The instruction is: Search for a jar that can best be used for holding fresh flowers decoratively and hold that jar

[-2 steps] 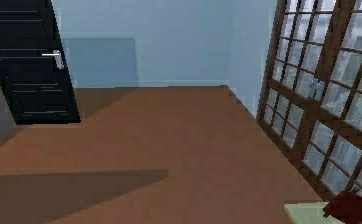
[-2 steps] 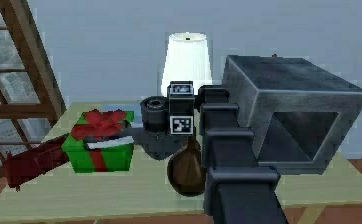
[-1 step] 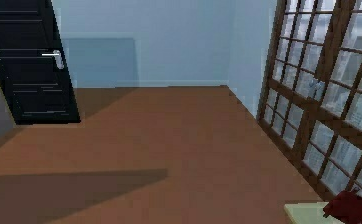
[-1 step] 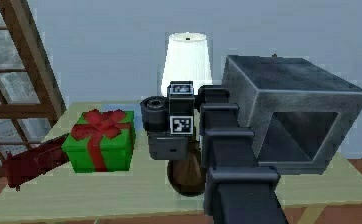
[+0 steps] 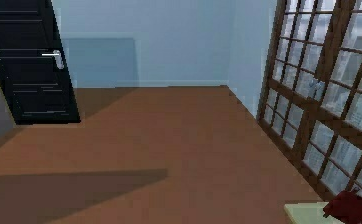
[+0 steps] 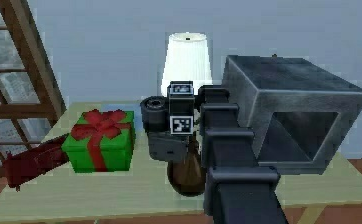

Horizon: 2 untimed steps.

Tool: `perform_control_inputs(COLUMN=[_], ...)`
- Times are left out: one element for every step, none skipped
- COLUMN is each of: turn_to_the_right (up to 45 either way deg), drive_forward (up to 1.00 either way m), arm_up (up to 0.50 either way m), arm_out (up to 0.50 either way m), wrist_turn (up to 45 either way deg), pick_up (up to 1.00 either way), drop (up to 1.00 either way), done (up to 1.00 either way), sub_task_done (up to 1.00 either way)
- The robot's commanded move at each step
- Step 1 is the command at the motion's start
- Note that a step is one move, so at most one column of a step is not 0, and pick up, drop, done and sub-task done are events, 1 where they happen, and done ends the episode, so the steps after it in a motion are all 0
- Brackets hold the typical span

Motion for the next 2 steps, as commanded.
perform_control_inputs(turn_to_the_right=[0.0, 0.0], drive_forward=[0.0, 0.0], arm_up=[-0.28, 0.0], arm_out=[0.0, 0.0], wrist_turn=[0.0, 0.0], pick_up=[0.0, 1.0], drop=[0.0, 0.0], done=[0.0, 0.0], sub_task_done=[0.0, 0.0])
